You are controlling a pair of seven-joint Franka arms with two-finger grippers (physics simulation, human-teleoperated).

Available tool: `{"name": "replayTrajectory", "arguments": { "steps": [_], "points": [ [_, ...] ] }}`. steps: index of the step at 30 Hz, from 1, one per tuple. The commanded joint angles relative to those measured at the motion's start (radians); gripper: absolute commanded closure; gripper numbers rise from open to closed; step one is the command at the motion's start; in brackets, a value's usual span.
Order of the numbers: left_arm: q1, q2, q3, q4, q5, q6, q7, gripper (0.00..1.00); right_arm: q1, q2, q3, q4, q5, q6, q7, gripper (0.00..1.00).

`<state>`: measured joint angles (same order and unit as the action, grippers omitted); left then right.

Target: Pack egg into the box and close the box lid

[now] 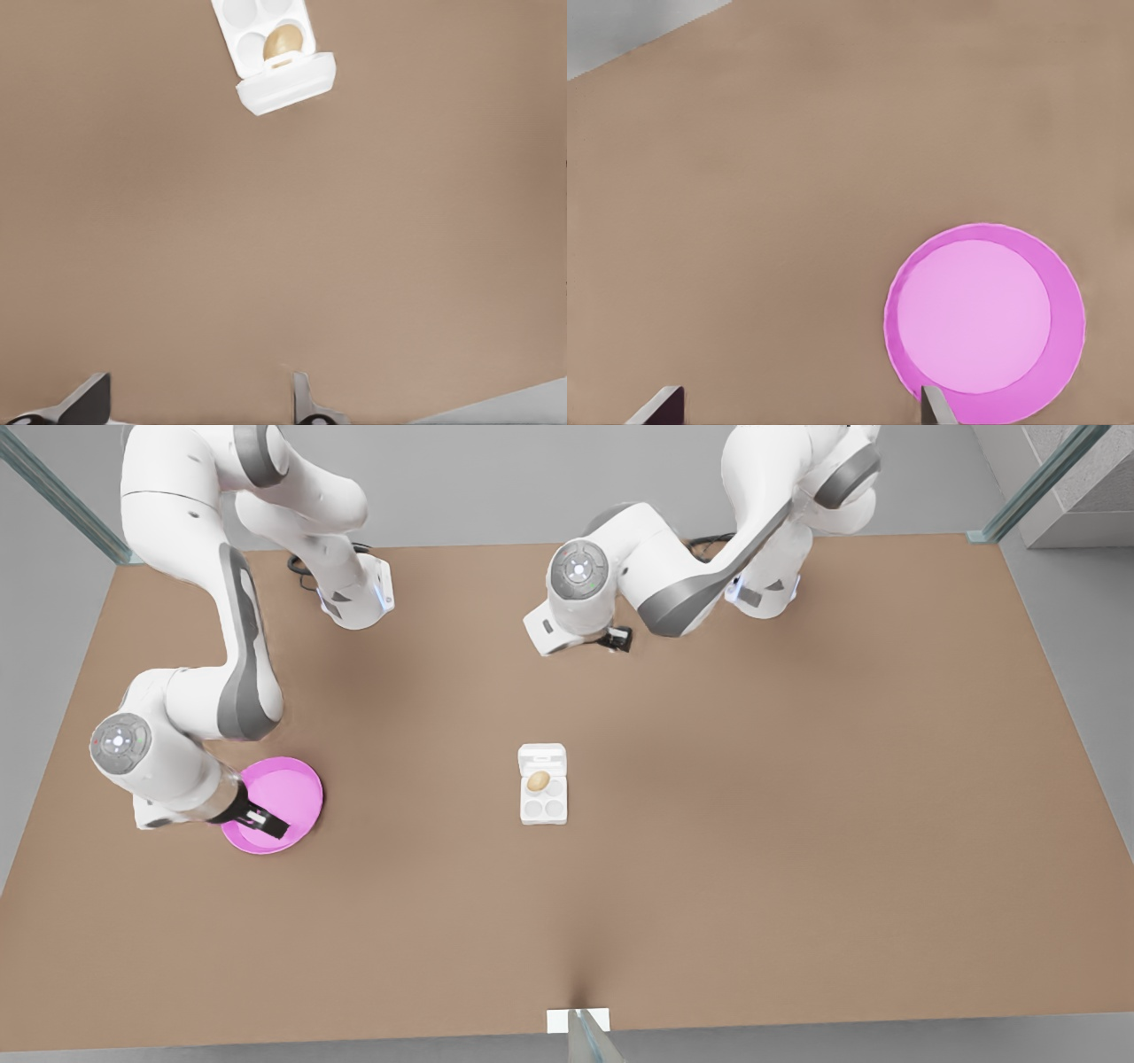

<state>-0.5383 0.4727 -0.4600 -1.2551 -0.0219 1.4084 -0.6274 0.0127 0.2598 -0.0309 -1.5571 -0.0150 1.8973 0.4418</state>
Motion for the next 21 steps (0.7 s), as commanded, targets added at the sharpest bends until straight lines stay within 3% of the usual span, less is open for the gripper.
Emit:
{"name": "replayTrajectory", "arguments": {
  "steps": [1, 2, 3, 10, 15, 21],
  "points": [
    [-0.026, 0.063, -0.002, -0.003, 0.04, 0.17, -0.634, 0.0, -0.023, -0.085, 0.012, 0.104, -0.039, -0.403, -0.499, 0.0],
    [-0.017, 0.098, 0.001, -0.003, 0.04, 0.197, -0.635, 0.0, -0.054, -0.206, 0.055, 0.057, -0.033, -0.435, -0.584, 0.0],
    [-0.017, 0.141, 0.035, -0.003, 0.042, 0.259, -0.629, 0.0, -0.05, -0.235, 0.068, 0.049, -0.031, -0.448, -0.58, 0.0],
    [0.011, 0.325, 0.04, -0.004, 0.257, 0.501, -0.631, 0.0, -0.049, -0.16, 0.075, 0.077, -0.068, -0.461, -0.615, 0.0],
    [-0.008, 0.334, 0.041, -0.07, 0.327, 0.583, -0.663, 0.0, -0.049, -0.132, 0.075, 0.075, -0.105, -0.409, -0.618, 0.0],
    [0.024, 0.325, 0.034, -0.035, 0.379, 0.567, -0.68, 0.0, -0.053, -0.105, 0.074, 0.072, -0.112, -0.397, -0.62, 0.0]
  ]
}}
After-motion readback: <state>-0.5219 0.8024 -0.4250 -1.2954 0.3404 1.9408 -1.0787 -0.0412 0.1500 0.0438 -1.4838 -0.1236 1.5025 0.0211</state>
